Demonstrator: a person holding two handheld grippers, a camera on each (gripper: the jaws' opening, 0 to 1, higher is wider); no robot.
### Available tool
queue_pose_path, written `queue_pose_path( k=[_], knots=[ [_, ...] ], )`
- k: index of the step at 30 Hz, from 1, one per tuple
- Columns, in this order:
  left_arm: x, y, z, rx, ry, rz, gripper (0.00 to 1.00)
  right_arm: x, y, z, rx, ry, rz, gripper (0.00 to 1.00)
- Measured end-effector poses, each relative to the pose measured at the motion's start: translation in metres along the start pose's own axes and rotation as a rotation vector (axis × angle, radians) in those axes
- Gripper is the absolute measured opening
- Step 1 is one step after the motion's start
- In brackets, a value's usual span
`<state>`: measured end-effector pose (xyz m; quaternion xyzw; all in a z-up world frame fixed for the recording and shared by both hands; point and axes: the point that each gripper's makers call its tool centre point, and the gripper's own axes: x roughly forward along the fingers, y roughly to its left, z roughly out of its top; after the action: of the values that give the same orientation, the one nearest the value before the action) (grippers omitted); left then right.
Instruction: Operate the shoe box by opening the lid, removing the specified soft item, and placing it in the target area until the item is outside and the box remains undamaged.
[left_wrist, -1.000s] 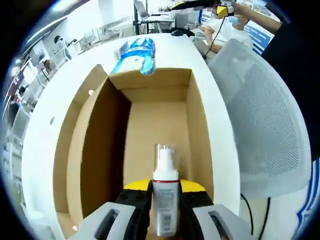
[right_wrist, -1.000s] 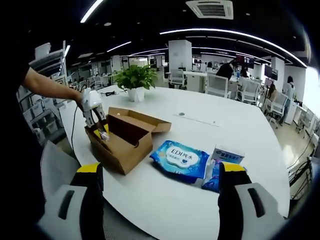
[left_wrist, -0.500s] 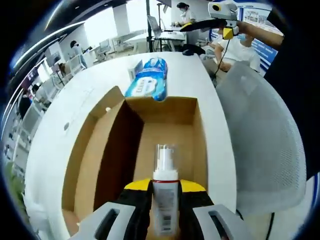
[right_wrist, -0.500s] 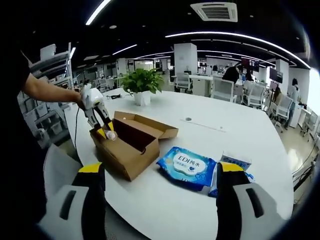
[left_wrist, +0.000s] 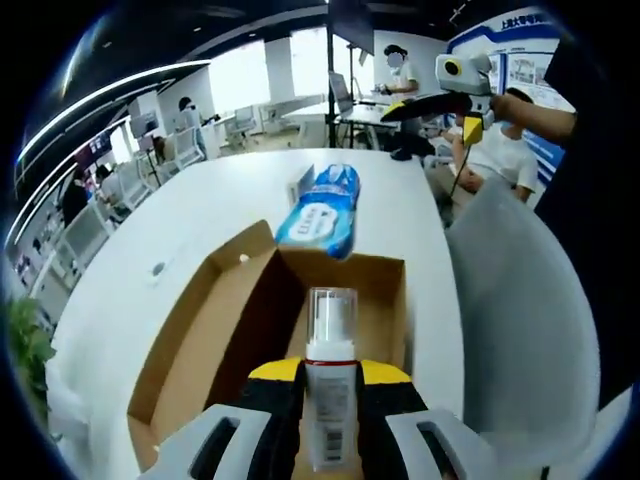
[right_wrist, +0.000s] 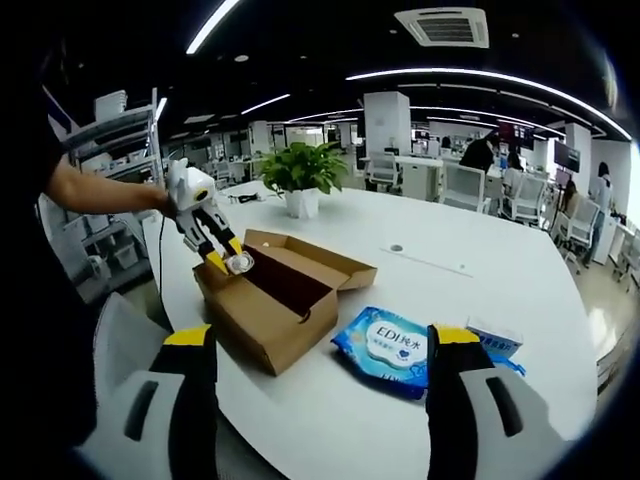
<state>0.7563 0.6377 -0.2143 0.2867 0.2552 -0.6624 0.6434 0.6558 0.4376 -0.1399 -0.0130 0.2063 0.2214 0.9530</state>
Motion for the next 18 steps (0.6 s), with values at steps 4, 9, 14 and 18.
queue_pose_path(
  k=[4,9,14,18],
  knots=[
    [-0.001,-0.003,0.015,-0.020,-0.056,0.008,0.20,0.006,0.006,0.004,-0.002,-0.010,0.021,0.78],
    [-0.002,-0.007,0.035,-0.037,-0.125,0.014,0.20,0.014,0.011,0.008,-0.001,-0.025,0.044,0.75],
    [-0.002,-0.014,0.050,-0.043,-0.176,0.012,0.20,0.021,0.017,0.013,0.002,-0.042,0.068,0.72],
    [-0.001,-0.020,0.064,-0.058,-0.229,0.004,0.20,0.029,0.023,0.017,0.005,-0.057,0.090,0.69]
  ],
)
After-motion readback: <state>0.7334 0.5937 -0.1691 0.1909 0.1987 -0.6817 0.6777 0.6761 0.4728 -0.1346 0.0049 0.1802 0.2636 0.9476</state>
